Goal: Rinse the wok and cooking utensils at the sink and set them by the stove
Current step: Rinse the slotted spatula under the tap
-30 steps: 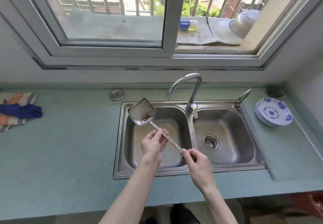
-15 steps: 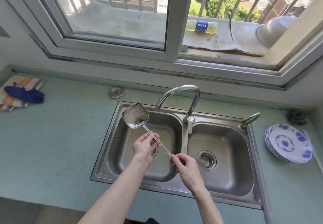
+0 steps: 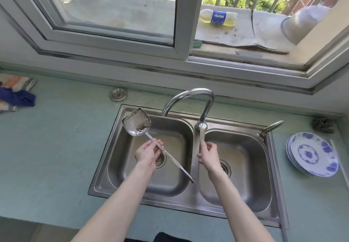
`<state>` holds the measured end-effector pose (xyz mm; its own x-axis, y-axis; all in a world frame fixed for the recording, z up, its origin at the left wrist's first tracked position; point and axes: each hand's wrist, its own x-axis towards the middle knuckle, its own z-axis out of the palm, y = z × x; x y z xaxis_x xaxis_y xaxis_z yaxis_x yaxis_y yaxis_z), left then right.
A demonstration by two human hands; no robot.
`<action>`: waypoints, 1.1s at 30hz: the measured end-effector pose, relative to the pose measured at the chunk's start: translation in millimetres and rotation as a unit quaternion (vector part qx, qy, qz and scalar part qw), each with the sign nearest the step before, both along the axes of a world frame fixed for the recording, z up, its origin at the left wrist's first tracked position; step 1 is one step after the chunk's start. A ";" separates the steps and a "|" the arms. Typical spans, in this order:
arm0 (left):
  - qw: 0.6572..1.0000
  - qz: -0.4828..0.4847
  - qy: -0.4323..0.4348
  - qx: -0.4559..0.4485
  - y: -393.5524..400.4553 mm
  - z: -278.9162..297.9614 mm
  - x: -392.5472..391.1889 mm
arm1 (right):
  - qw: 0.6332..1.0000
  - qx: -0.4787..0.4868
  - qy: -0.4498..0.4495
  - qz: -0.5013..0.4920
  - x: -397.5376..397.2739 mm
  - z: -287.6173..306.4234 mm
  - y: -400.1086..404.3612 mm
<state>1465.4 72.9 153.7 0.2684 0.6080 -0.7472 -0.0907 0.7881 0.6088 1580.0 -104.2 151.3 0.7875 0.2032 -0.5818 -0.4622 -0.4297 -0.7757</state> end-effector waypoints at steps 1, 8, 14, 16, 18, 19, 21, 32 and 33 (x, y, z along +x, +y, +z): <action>1.000 0.000 0.000 0.001 1.3 -1.8 0.1 | 1.000 0.008 0.009 -0.009 8.5 0.2 6.1; 1.000 -0.020 0.005 0.002 0.5 -7.4 -0.4 | 0.996 0.051 0.062 -0.045 44.4 -12.1 35.8; 1.000 -0.028 0.009 0.007 -8.8 -2.0 3.0 | 0.994 0.053 0.061 -0.072 49.2 -27.8 41.3; 0.999 -0.028 0.012 0.011 -11.4 -1.5 3.5 | 0.995 0.042 0.049 -0.074 49.0 -27.2 43.5; 0.999 -0.031 0.013 0.012 -15.0 -1.5 3.5 | 0.995 0.034 0.049 -0.075 51.1 -26.6 44.8; 0.999 -0.031 0.013 0.013 -16.8 -0.6 3.4 | 0.995 0.030 0.053 -0.076 53.0 -26.7 45.7; 0.999 -0.029 0.013 0.016 -19.9 0.9 4.5 | 0.994 0.027 0.063 -0.080 56.4 -27.0 46.9; 0.999 -0.032 0.002 0.004 -24.6 13.8 15.9 | 0.991 0.065 0.113 -0.038 24.5 2.2 30.1; 0.999 -0.037 -0.001 0.002 -24.4 15.0 17.6 | 0.992 0.055 0.115 -0.015 16.3 2.1 27.5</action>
<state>1483.0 48.5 168.7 0.3141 0.5894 -0.7443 -0.0341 0.7905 0.6115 1596.3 -76.7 153.4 0.6430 0.2538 -0.7226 -0.6444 -0.3306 -0.6895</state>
